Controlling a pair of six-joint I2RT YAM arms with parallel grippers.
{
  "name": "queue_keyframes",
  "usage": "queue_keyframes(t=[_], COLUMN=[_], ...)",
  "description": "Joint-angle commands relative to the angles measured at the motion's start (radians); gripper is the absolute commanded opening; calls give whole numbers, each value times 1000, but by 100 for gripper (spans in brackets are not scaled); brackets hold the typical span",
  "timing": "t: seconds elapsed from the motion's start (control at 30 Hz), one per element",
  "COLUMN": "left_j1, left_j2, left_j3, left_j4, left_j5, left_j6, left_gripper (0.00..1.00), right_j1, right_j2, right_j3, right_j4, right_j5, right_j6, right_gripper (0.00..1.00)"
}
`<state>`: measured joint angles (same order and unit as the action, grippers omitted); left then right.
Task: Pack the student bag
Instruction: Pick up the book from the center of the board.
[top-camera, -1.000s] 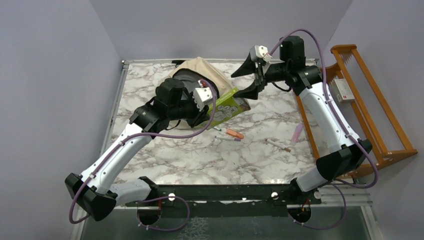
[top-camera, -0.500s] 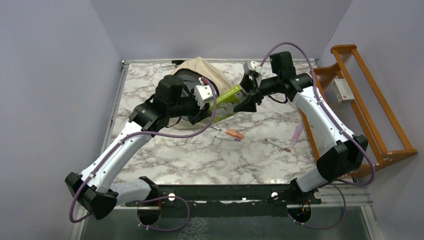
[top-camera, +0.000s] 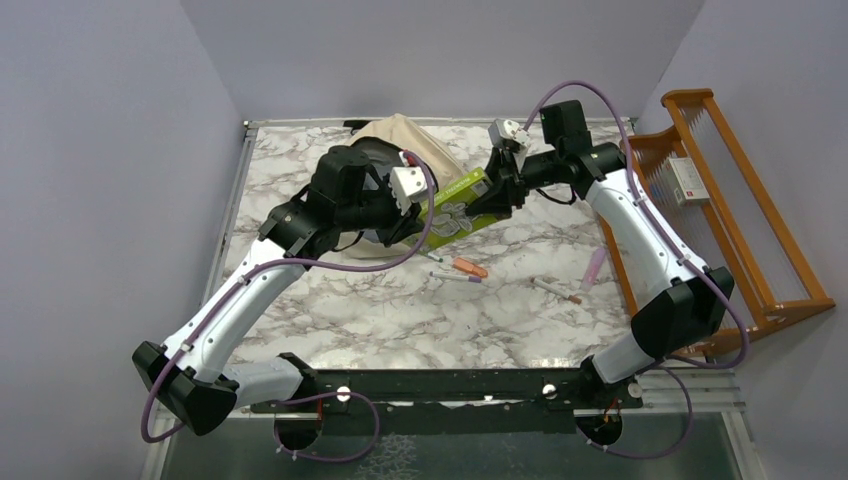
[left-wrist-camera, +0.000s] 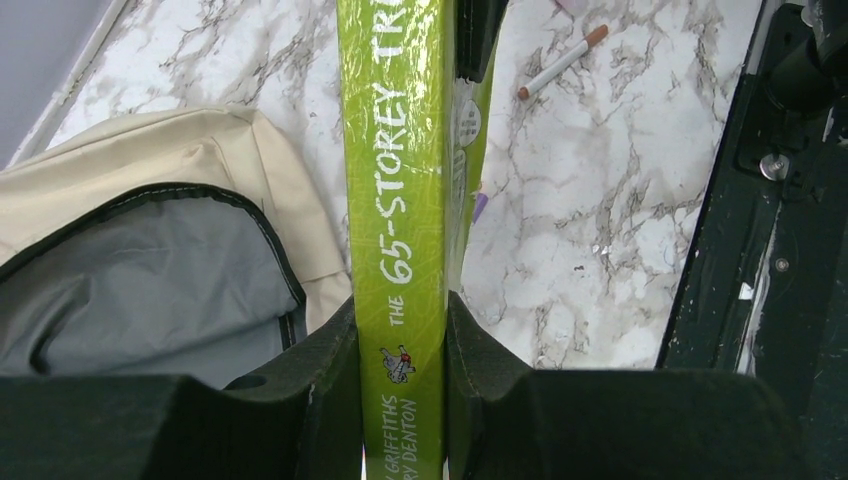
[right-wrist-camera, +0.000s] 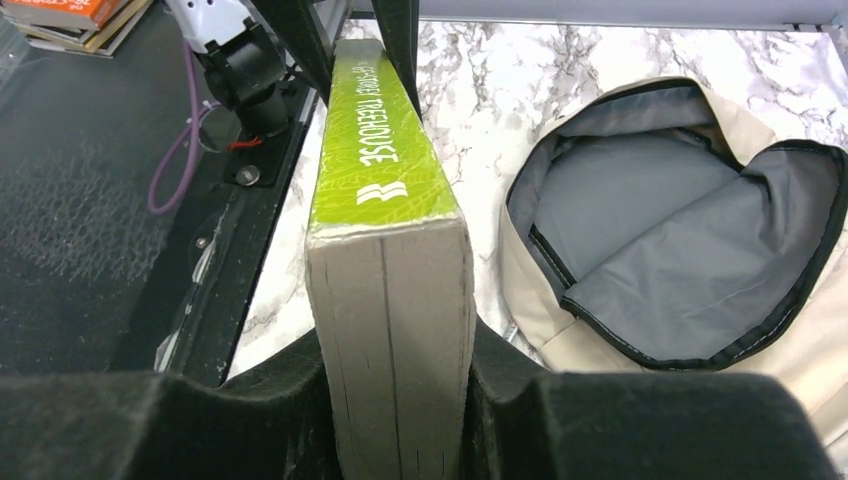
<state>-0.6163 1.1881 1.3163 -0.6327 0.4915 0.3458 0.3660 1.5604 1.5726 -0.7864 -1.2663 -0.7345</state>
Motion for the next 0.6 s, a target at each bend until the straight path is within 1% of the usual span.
queue_keyframes(t=[0.0, 0.1, 0.2, 0.3, 0.33, 0.37, 0.5, 0.57], left_j1=[-7, -7, -7, -6, -6, -7, -7, -7], left_j2=[-19, -34, -58, -93, -105, -119, -174, -208], left_j3=[65, 69, 78, 77, 75, 75, 65, 48], left_j4=[104, 109, 148, 223, 244, 260, 295, 324], left_j5=[110, 175, 224, 254, 252, 245, 181, 147], left_j6=[-29, -54, -107, -160, -170, -177, -188, -200], left_gripper=[21, 40, 62, 77, 94, 98, 99, 99], right_j1=[5, 5, 5, 5, 6, 5, 4, 4], right_j2=[1, -39, -103, -155, -172, -190, -243, -253], right_j3=[31, 2, -41, -78, -97, -120, -213, -239], right_j4=[-10, 69, 197, 345, 410, 494, 832, 947], right_j5=[-87, -114, -152, -213, -232, -249, -291, -291], right_j6=[-33, 8, 88, 208, 261, 331, 582, 667], right_gripper=[1, 1, 0, 1, 1, 0, 0, 0])
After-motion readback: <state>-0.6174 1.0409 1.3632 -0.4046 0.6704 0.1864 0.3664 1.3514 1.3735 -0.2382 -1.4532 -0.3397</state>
